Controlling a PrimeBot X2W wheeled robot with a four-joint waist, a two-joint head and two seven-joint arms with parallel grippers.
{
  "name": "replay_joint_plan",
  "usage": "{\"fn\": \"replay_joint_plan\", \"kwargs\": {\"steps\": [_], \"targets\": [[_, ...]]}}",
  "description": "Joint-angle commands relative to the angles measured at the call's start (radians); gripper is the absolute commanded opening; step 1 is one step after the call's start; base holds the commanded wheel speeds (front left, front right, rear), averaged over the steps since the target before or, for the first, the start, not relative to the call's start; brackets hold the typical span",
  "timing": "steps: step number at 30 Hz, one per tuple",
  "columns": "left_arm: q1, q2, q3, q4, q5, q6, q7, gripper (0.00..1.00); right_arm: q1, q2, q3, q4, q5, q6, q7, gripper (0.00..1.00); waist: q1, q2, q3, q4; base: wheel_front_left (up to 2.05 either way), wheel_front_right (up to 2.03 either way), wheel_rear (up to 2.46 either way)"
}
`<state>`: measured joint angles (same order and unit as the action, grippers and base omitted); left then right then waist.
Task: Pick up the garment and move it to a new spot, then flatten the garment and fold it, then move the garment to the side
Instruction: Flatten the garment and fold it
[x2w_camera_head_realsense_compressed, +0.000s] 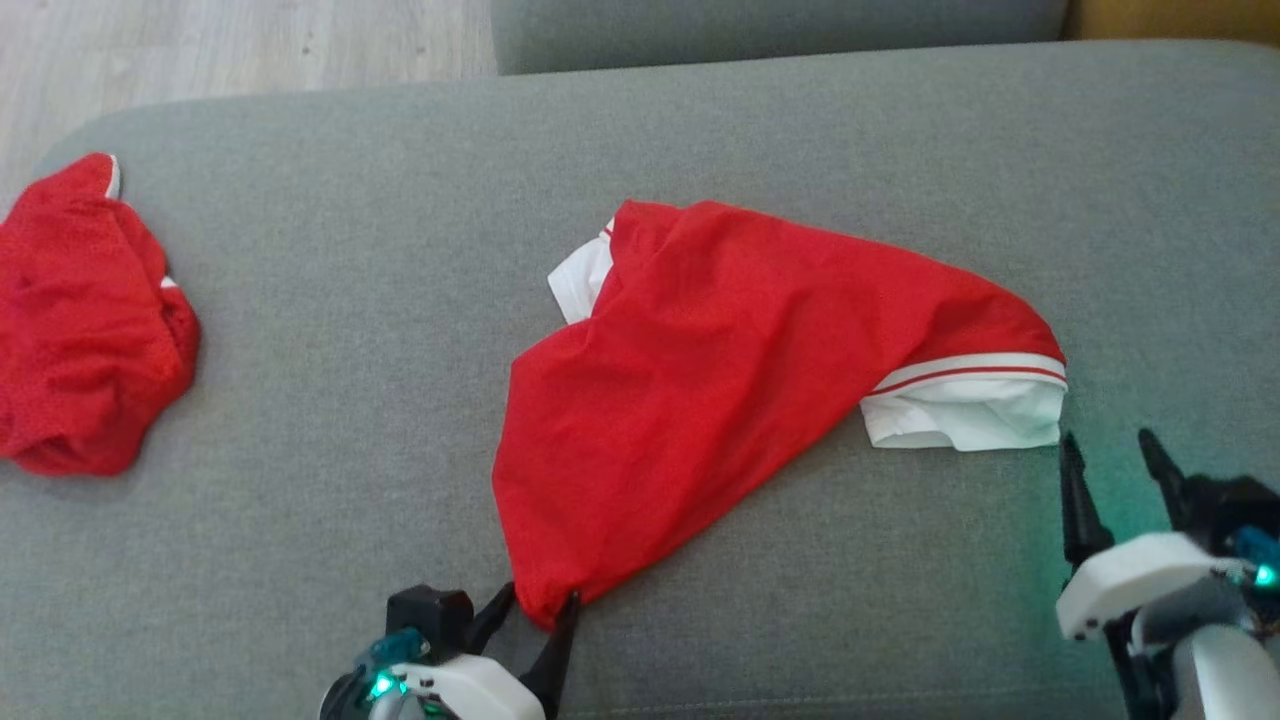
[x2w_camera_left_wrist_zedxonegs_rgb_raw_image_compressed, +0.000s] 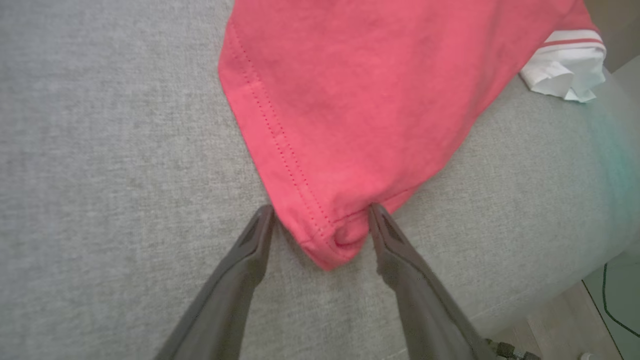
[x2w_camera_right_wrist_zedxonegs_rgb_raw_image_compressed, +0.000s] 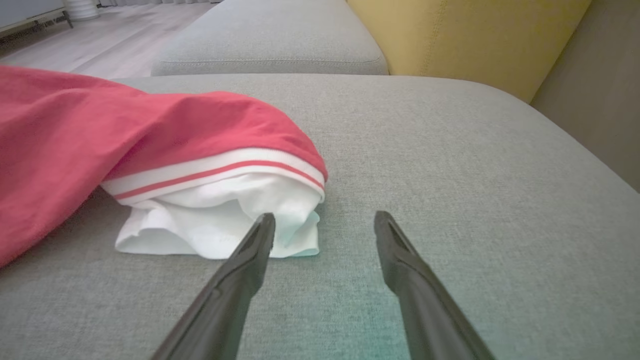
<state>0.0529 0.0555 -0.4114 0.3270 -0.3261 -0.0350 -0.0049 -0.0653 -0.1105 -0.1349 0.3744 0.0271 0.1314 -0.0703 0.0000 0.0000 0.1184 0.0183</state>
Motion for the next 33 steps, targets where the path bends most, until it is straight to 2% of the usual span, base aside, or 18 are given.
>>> {"fn": "replay_joint_plan", "kwargs": {"steps": [1, 2, 8, 9, 11, 13, 17, 19, 23, 33], "targets": [[-0.041, -0.005, 0.019, -0.026, -0.007, 0.006, 0.003, 0.95, -0.065, -0.028, 0.016, -0.017, 0.012, -0.001, 0.005, 1.0, 0.0, 0.0, 0.017, -0.001, 0.0, 0.0, 0.0], [-0.042, -0.005, 0.016, -0.027, -0.008, 0.007, 0.007, 0.91, -0.074, -0.032, 0.014, -0.011, 0.012, -0.001, 0.01, 1.0, 0.0, 0.0, 0.023, 0.0, 0.0, 0.0, 0.0], [-0.057, -0.005, 0.004, -0.037, -0.009, 0.008, 0.017, 0.89, -0.124, -0.05, 0.023, 0.034, 0.025, -0.001, 0.054, 1.0, 0.0, 0.0, 0.054, 0.009, 0.0, 0.0, 0.0], [-0.061, -0.005, 0.001, -0.038, -0.009, 0.008, 0.018, 0.85, -0.133, -0.053, 0.027, 0.045, 0.03, -0.001, 0.064, 1.0, 0.0, 0.0, 0.061, 0.012, 0.0, 0.0, 0.0], [-0.069, -0.005, -0.002, -0.04, -0.009, 0.007, 0.02, 0.69, -0.151, -0.057, 0.033, 0.075, 0.044, -0.001, 0.092, 1.0, 0.0, 0.0, 0.072, 0.017, 0.0, 0.0, 0.0], [-0.076, -0.005, -0.007, -0.04, -0.009, 0.005, 0.023, 0.6, -0.167, -0.065, 0.048, 0.099, 0.053, -0.001, 0.107, 1.0, 0.0, 0.0, 0.081, 0.023, 0.0, 0.0, 0.0], [-0.088, -0.005, -0.014, -0.04, -0.011, 0.004, 0.026, 0.6, -0.192, -0.068, 0.07, 0.142, 0.082, -0.001, 0.132, 1.0, 0.0, 0.0, 0.096, 0.032, 0.0, 0.0, 0.0], [-0.091, -0.005, -0.017, -0.039, -0.014, 0.004, 0.027, 0.53, -0.199, -0.069, 0.082, 0.161, 0.098, -0.001, 0.146, 1.0, 0.0, 0.0, 0.1, 0.035, 0.0, 0.0, 0.0], [-0.091, -0.005, -0.024, -0.039, -0.018, 0.004, 0.031, 0.47, -0.203, -0.077, 0.106, 0.184, 0.122, -0.001, 0.167, 1.0, 0.0, 0.0, 0.102, 0.041, 0.0, 0.0, 0.0], [-0.069, -0.001, -0.036, -0.051, -0.034, 0.007, 0.048, 0.45, -0.163, -0.089, 0.154, 0.183, 0.175, -0.001, 0.204, 1.0, 0.0, 0.0, 0.084, 0.038, 0.0, 0.0, 0.0]]}}
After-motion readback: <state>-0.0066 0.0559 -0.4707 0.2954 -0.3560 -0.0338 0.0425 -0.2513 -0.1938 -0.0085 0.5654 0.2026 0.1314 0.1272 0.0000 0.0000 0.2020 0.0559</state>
